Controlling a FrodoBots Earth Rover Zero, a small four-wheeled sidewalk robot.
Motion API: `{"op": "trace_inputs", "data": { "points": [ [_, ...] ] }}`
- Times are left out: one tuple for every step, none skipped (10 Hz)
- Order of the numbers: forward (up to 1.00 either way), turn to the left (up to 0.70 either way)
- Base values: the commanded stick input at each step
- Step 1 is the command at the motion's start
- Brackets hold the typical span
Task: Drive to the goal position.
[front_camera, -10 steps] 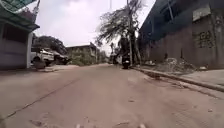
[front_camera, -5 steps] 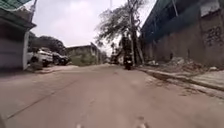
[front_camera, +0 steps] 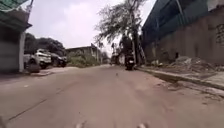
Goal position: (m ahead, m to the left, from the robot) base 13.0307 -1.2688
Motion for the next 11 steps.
{"op": "trace_inputs", "data": {
  "points": [
    [0.85, 0.0],
    [0.85, 0.0],
    [0.85, 0.0],
    [0.85, 0.0],
    [0.85, 0.0],
    [0.85, -0.2],
    [0.85, -0.3],
    [0.85, -0.23],
    [0.85, -0.15],
    [0.85, -0.07],
    [0.85, 0.0]
  ]
}}
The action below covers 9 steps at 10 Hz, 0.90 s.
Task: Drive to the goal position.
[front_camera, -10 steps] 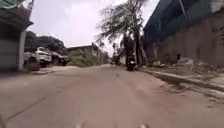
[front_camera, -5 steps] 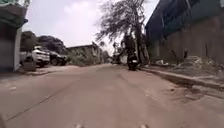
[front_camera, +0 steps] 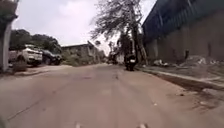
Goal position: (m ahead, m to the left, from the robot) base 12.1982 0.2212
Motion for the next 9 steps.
{"op": "trace_inputs", "data": {
  "points": [
    [0.85, 0.0],
    [0.85, 0.0],
    [0.85, 0.0],
    [0.85, 0.0],
    [0.85, 0.0],
    [0.85, 0.0],
    [0.85, 0.0],
    [0.85, 0.0],
    [0.85, 0.0]
  ]
}}
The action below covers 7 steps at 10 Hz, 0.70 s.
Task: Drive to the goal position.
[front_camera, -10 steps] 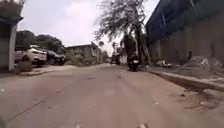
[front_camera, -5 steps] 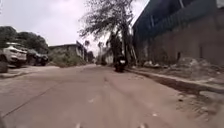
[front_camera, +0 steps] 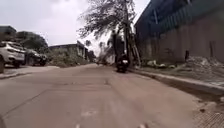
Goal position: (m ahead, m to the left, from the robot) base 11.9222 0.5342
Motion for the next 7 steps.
{"op": "trace_inputs", "data": {
  "points": [
    [0.85, 0.0],
    [0.85, 0.0],
    [0.85, 0.0],
    [0.85, 0.0],
    [0.85, -0.05],
    [0.85, -0.28],
    [0.85, -0.32]
  ]
}}
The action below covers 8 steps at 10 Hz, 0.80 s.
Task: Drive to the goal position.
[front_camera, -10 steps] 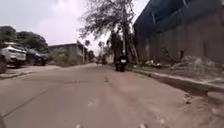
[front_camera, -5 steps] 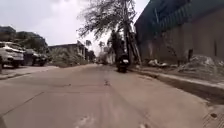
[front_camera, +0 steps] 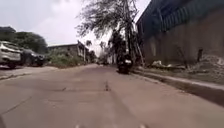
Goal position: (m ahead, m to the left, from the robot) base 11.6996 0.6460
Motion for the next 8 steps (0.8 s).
{"op": "trace_inputs", "data": {
  "points": [
    [0.85, -0.34],
    [0.85, -0.2],
    [0.85, -0.05],
    [0.85, 0.0],
    [0.85, 0.0],
    [0.85, 0.0],
    [0.85, 0.0],
    [0.85, 0.0]
  ]
}}
